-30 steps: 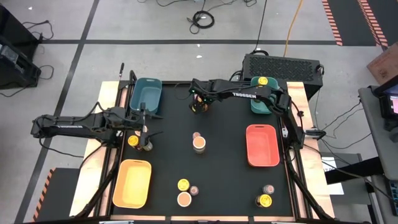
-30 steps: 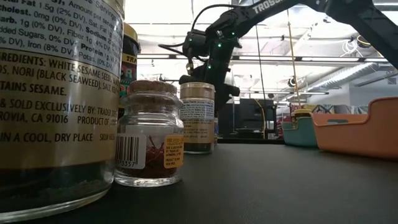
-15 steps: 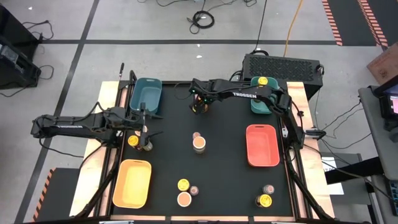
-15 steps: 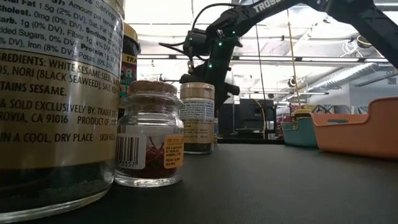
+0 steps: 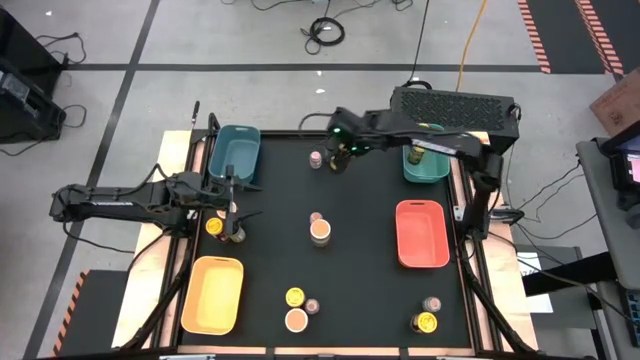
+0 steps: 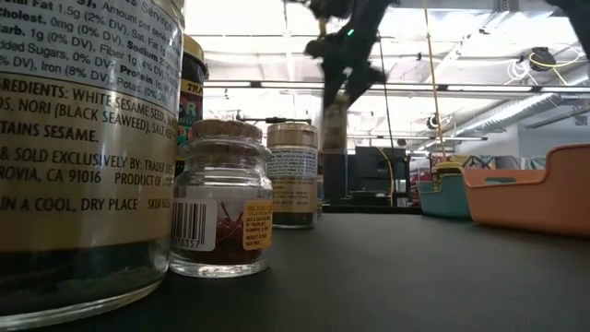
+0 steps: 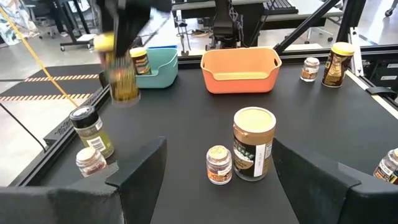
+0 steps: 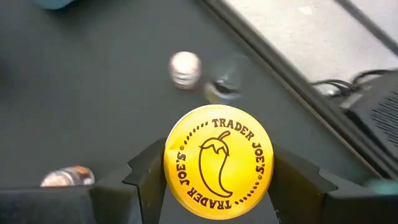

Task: Sort spices by type
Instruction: Put the yellow spice container into the light blue bin

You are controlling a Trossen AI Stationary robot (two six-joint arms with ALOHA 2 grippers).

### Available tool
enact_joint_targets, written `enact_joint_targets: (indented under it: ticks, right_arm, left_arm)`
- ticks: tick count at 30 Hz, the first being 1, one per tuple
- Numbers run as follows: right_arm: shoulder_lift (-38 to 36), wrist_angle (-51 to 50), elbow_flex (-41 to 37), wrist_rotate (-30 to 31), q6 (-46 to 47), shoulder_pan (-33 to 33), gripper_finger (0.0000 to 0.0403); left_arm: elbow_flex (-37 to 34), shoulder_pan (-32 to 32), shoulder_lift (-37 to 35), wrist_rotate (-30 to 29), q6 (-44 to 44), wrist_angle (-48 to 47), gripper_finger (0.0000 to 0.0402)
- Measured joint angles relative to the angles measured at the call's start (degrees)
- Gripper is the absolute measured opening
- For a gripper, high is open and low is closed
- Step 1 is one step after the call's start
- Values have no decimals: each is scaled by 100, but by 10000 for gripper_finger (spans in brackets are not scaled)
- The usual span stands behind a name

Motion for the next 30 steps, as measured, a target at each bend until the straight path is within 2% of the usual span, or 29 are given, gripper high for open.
enact_joint_targets:
  ticks: [6, 11, 17, 22, 30]
  right_arm:
    - [-804, -1183, 4, 1034, 554, -74, 216]
    - [-1161, -2098, 4, 1419, 1030, -412, 216]
    - [-1308, -2708, 4, 1734, 1213, -977, 217]
    - [-1552, -2603, -434, 1789, 1199, -1461, 217]
    - [-2402, -1549, -2115, 1631, 1078, -2315, 217]
  left_arm:
    - [0, 0, 0, 0, 2, 3, 290]
    - [0, 0, 0, 0, -2, 10, 290]
    - [0, 0, 0, 0, -4, 8, 290]
    - [0, 0, 0, 2, -7, -1, 290]
    - [0, 0, 0, 2, -9, -99, 290]
